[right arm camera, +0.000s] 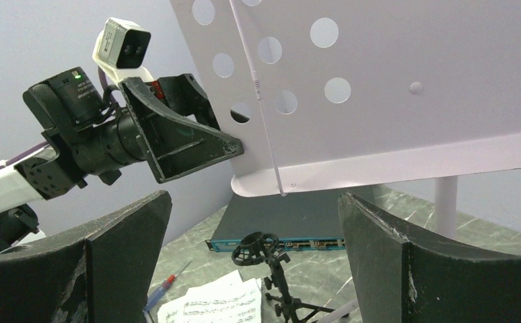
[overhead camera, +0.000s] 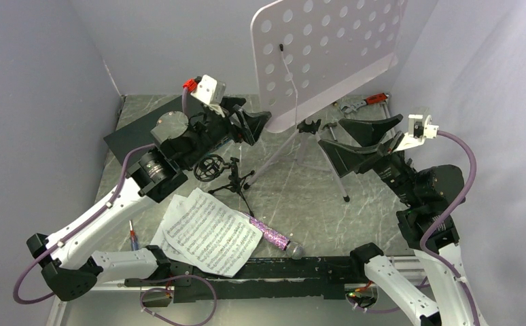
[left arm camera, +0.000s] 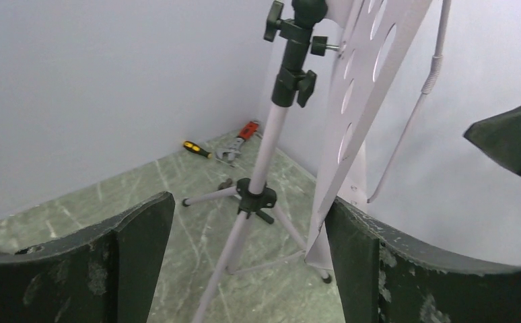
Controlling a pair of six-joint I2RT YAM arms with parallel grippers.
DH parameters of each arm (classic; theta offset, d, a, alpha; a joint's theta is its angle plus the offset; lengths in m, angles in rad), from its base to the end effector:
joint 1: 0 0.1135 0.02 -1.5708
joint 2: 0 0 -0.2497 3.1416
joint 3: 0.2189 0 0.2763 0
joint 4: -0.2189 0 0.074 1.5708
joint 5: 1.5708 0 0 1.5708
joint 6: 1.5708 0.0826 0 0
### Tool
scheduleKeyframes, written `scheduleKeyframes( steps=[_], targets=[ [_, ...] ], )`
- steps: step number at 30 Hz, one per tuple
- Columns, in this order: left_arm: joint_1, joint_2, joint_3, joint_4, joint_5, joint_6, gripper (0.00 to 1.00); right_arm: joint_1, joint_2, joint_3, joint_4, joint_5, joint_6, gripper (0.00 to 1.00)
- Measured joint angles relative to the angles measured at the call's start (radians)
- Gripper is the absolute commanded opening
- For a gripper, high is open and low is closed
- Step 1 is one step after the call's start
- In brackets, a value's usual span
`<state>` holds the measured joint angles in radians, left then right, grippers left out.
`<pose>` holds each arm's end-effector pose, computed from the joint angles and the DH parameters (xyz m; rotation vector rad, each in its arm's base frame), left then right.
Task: Set up the instrument practice props
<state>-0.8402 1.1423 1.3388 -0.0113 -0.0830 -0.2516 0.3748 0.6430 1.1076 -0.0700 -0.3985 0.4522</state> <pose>0.2204 -0.2358 0.4809 0.3482 1.3969 -0.8483 0.1492 0.0932 0.4954 -0.3193 1.2234 0.9530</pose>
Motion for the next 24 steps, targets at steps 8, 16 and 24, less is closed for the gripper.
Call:
scheduleKeyframes(
  steps=[8,16,24],
  targets=[
    [0.000,0.014,0.041,-0.072,-0.096,0.097,0.88,0.000,-0.014,-0.013,-0.032,0.015,-0.016,1.00],
    [0.000,0.033,0.090,-0.144,-0.208,0.173,0.89,0.000,-0.016,-0.030,-0.057,0.026,-0.021,1.00],
    [0.001,0.068,0.159,-0.223,-0.286,0.266,0.90,0.000,-0.016,-0.069,-0.058,0.026,-0.021,1.00]
  ],
)
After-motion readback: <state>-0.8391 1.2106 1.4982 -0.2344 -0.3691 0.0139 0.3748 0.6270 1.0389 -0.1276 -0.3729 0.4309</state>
